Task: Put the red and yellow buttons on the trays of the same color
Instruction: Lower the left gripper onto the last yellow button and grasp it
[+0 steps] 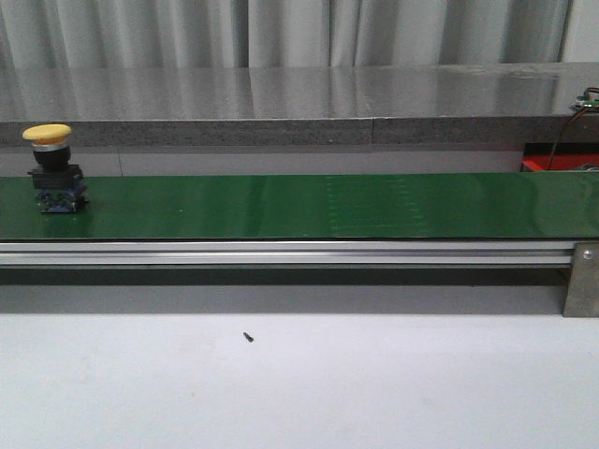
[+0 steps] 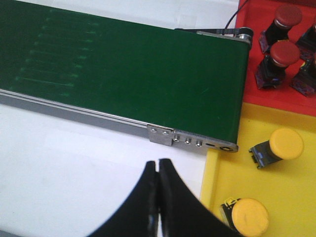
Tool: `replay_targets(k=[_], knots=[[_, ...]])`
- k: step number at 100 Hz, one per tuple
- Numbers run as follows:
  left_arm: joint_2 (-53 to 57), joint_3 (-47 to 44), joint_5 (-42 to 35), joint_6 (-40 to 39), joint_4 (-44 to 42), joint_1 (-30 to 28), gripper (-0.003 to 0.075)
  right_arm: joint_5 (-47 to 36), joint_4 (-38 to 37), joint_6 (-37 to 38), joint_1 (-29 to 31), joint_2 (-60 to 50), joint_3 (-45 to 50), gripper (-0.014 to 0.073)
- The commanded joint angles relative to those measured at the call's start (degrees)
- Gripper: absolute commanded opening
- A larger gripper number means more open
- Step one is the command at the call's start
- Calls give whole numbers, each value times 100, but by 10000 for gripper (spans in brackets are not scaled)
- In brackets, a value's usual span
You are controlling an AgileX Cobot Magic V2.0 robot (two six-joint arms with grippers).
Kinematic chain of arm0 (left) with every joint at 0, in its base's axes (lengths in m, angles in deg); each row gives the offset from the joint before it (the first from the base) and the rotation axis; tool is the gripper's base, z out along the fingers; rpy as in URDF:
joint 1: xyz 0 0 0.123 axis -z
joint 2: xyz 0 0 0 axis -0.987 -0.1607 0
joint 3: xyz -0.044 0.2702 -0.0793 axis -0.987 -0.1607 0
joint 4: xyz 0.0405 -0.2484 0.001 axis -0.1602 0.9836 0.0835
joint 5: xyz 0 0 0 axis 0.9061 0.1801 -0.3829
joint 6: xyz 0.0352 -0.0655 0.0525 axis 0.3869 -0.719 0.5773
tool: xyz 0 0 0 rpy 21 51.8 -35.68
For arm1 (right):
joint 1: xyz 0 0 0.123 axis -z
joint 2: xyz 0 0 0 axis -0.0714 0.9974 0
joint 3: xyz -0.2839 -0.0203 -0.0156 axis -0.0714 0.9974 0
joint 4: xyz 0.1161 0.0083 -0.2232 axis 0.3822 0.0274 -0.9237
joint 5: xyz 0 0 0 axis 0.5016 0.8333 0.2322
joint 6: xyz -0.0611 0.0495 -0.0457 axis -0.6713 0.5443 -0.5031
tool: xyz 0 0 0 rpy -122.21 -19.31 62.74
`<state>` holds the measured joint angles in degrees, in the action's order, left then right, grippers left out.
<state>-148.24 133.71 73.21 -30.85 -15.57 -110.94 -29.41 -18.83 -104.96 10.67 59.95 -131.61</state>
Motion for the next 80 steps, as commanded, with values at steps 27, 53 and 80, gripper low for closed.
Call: replay_targets(k=[27,53,80], knots=[[97,311,-178,4,26,59,505,-396,74,-30,-10,-62,-133,-68],[59,311,-132,4,26,85,505,-472,74,-30,-10,-62,-133,-68],[-16,311,-58,4,26,108,498,-472,74,-30,-10,-62,-133,-68]])
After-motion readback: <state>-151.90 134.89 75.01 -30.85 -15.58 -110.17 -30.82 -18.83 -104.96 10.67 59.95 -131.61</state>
